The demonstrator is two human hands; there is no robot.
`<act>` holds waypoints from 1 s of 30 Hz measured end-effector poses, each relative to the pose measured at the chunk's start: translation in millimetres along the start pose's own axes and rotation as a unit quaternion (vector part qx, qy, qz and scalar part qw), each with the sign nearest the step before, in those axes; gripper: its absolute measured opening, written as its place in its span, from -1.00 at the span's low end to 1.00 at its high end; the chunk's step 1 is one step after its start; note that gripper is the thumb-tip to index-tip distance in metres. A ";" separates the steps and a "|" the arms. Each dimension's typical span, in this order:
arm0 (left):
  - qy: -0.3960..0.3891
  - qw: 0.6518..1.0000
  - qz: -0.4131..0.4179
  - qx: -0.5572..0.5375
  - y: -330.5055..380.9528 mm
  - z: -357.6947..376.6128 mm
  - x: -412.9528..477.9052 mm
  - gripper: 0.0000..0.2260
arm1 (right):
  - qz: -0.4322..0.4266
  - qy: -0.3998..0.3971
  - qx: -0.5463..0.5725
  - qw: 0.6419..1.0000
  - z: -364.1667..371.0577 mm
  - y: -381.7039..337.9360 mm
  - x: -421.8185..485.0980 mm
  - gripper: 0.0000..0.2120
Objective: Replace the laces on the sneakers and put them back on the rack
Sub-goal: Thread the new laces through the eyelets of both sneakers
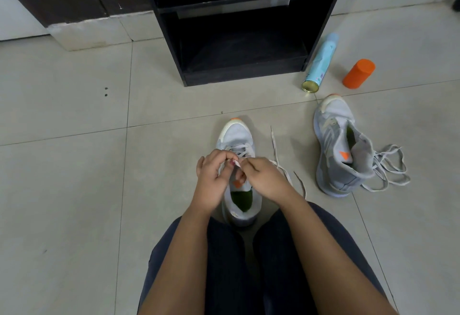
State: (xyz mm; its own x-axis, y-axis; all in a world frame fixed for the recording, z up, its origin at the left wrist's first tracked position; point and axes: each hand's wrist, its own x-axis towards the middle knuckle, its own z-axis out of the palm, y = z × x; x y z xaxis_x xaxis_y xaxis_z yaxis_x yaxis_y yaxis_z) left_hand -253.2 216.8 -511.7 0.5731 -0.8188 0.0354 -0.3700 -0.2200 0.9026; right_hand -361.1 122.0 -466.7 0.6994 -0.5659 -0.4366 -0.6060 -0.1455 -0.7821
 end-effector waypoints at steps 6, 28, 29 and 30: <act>0.067 0.965 -0.165 -0.193 2.9 -0.6 3.4 -0.85 | -0.029 0.060 0.038 0.997 -15.5 15.7 4.5 -0.68; 0.105 0.976 -0.105 0.157 15.6 -0.6 -2.7 -0.72 | -0.061 0.072 -0.062 0.994 -14.8 18.9 -1.8 -0.78; 0.070 0.984 -0.076 0.148 22.7 6.8 -3.5 -0.75 | -0.064 0.076 -0.056 0.993 -9.1 17.1 -1.0 -0.79; 0.057 0.986 -0.060 0.146 26.3 11.4 -4.3 -0.78 | -0.062 0.083 -0.049 0.993 -5.8 16.3 0.9 -0.79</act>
State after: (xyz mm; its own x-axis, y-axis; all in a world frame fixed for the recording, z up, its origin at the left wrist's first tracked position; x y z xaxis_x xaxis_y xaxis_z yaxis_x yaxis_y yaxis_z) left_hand -273.7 208.5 -493.0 0.6979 -0.7162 -0.0006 -0.4804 -0.4687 0.7413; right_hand -372.5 114.5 -477.2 0.7039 -0.6636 -0.2535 -0.5582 -0.2961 -0.7750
